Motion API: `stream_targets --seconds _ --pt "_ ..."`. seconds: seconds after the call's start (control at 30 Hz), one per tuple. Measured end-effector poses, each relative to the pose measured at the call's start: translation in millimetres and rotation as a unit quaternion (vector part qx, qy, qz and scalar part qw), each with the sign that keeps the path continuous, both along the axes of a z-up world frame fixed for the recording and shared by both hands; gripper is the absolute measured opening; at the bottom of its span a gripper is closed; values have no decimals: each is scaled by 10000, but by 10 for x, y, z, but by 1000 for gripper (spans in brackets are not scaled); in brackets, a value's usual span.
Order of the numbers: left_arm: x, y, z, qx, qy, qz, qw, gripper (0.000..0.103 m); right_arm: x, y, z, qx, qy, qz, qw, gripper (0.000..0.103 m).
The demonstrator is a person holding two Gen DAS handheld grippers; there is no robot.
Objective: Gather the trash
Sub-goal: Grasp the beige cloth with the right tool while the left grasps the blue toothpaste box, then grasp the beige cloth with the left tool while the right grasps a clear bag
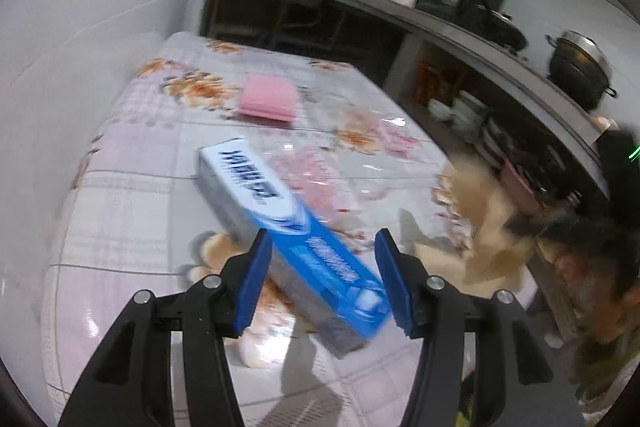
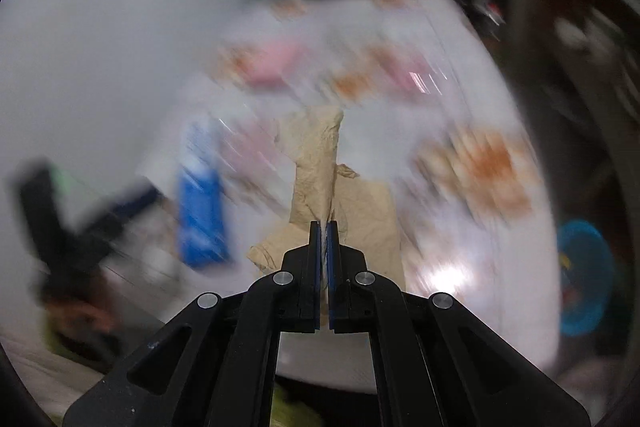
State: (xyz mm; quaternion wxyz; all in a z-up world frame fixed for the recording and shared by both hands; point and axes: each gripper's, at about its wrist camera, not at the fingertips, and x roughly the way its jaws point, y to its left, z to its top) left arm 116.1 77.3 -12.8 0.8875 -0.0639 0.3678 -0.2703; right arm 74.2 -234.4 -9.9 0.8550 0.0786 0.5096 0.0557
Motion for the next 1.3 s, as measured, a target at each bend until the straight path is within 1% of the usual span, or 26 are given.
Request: stream_targets --seconds 0.03,0.07,0.17,0.2,0.23,0.3,0.33,0.4,0.43,0.53,0.57,0.6,0.67,0.73,0.8,0.83,0.87,0.9,0.93,0.97,1.0,1.03,1.07,1.13,1.2,1.3 --pt "-37 -45 21 -6 -37 -118 9999 52 -24 -50 -124 100 226 -93 9997 2" --pt "-112 -136 54 12 -118 -342 9993 52 -41 -99 -230 272 406 -173 9987 2" --pt "-266 -394 88 52 -180 -965 9952 52 -61 -224 -455 801 803 -318 9930 2" --pt "-316 -490 87 44 -166 -1185 9928 52 -97 -237 -472 959 851 -311 9913 2" --pt "-371 -582 76 28 -116 -1434 9896 53 -65 -273 -528 1258 976 -293 9868 2" --pt "-485 -809 8 87 39 -1976 9802 61 -2 -348 -625 1684 1209 -323 9777 4" --pt "-524 -899 -37 186 52 -2152 9764 63 28 -385 -691 1900 1379 -298 9716 5" --pt "-596 -1104 -133 565 5 -2445 9680 68 -14 -441 -740 2204 1578 -271 9622 5" --pt "-628 -1176 -168 732 -46 -2520 9649 69 28 -477 -791 2492 1717 -225 9529 5" --pt "-740 -1443 -278 1257 -385 -2825 9502 70 99 -515 -865 2827 1953 -146 9390 5" --pt "-761 -1497 -311 1384 -437 -2875 9467 70 129 -505 -883 2896 2034 -86 9353 5" --pt "-782 -1565 -345 1537 -516 -2943 9419 70 149 -492 -894 2935 2088 -56 9329 5" --pt "-812 -1657 -402 1798 -689 -2962 9355 70 188 -434 -900 2942 2175 52 9306 5" --pt "-809 -1727 -456 1950 -701 -2975 9320 69 214 -350 -896 2895 2220 162 9309 5" --pt "-774 -1766 -503 1964 -604 -2949 9332 54 251 -272 -896 2856 2227 234 9318 7" --pt "-754 -1766 -517 1972 -552 -2920 9342 50 261 -230 -881 2805 2220 291 9334 9" --pt "-705 -1754 -551 1952 -418 -2861 9372 41 238 -239 -874 2788 2210 343 9339 13" --pt "-668 -1744 -540 1868 -367 -2834 9399 36 250 -202 -855 2785 2198 411 9340 20" --pt "-630 -1712 -536 1764 -292 -2790 9435 32 272 -184 -839 2784 2183 452 9342 31" --pt "-613 -1705 -534 1748 -275 -2748 9451 25 295 -170 -793 2747 2128 519 9362 36" --pt "-592 -1692 -536 1732 -252 -2710 9465 19 329 -174 -756 2698 2069 558 9388 46" --pt "-575 -1675 -535 1695 -214 -2675 9483 17 361 -167 -684 2587 1985 599 9435 52" --pt "-545 -1654 -536 1634 -156 -2632 9507 14 391 -161 -639 2513 1921 610 9467 53" --pt "-520 -1611 -535 1549 -77 -2531 9549 12 474 -201 -522 2412 1734 589 9530 57" --pt "-533 -1545 -522 1480 -34 -2446 9583 10 599 -261 -404 2390 1505 493 9580 57" --pt "-495 -1451 -526 1343 67 -2309 9636 10 851 -170 -268 2301 1143 456 9654 57"
